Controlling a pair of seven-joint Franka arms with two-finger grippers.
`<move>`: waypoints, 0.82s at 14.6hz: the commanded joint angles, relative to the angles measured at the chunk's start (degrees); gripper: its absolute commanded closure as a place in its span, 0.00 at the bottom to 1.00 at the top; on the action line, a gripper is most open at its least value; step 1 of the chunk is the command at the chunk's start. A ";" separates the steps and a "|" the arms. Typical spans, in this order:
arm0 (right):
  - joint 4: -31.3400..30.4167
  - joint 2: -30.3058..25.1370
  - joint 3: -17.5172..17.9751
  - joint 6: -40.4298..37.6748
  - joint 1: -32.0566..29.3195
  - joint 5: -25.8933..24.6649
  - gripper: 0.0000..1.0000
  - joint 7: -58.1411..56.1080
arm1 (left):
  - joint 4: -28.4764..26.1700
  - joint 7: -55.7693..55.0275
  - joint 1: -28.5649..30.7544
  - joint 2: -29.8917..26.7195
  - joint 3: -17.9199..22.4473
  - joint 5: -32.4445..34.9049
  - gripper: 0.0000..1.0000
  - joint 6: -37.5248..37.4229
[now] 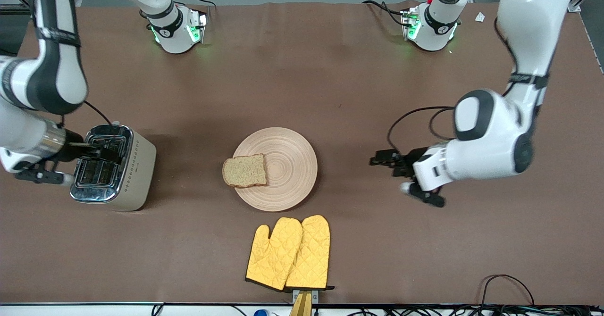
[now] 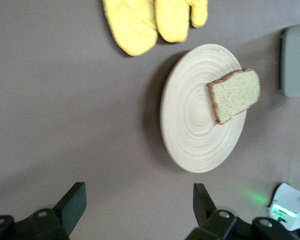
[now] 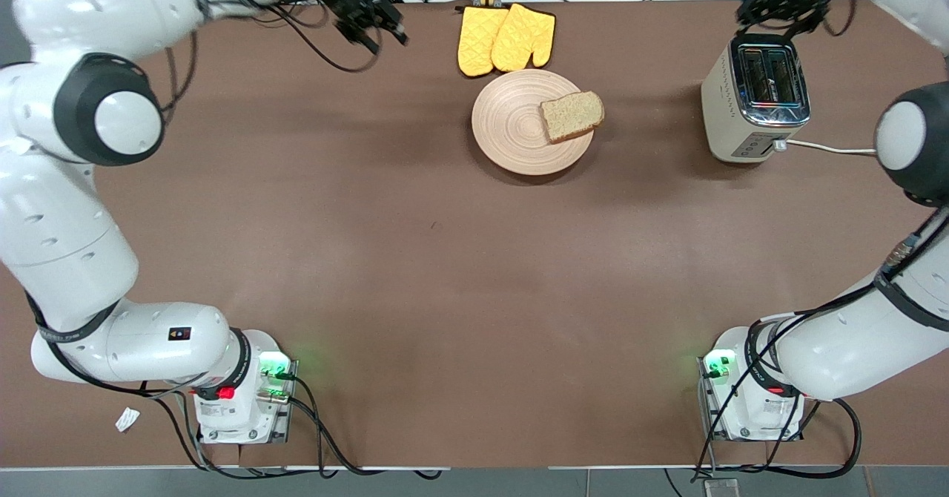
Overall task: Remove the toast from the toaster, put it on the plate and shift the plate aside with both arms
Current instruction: 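Raise the right gripper away while the left gripper reaches the plate rim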
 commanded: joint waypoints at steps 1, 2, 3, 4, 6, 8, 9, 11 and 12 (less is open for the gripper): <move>-2.06 -9.92 0.06 -4.92 0.15 -5.71 0.00 0.38 | 1.05 1.47 0.61 6.23 -3.85 -4.86 0.19 3.04; -1.79 -12.03 0.14 -8.43 0.24 -6.77 0.00 0.82 | 0.96 1.56 -0.70 7.82 -4.47 -6.88 0.21 5.22; -1.79 -14.06 0.32 -9.59 0.33 -7.66 0.00 0.91 | 0.70 1.47 -2.28 8.62 -4.48 -8.64 0.25 7.42; -1.79 -15.73 0.58 -10.30 0.41 -9.06 0.00 0.83 | -0.08 1.47 -3.60 9.67 -4.39 -10.48 0.32 9.79; -0.83 -17.76 0.93 -13.89 0.68 -10.56 0.00 1.96 | -0.97 1.73 -4.31 12.22 -4.39 -11.47 0.36 13.84; 0.66 -18.64 1.46 -16.01 0.68 -11.61 0.00 3.29 | -1.15 1.65 -5.63 13.54 -4.48 -11.73 0.39 16.39; 0.93 -18.56 1.73 -15.85 0.68 -12.49 0.00 3.29 | -1.15 1.65 -5.63 14.94 -4.48 -12.86 0.41 18.06; 2.07 -18.30 2.34 -16.11 0.77 -13.20 0.00 3.29 | -1.23 1.73 -7.47 15.83 -4.39 -15.41 0.43 20.35; 2.77 -18.21 2.87 -16.54 1.20 -13.20 0.00 3.55 | -1.23 1.73 -7.65 16.70 -4.48 -15.86 0.45 21.67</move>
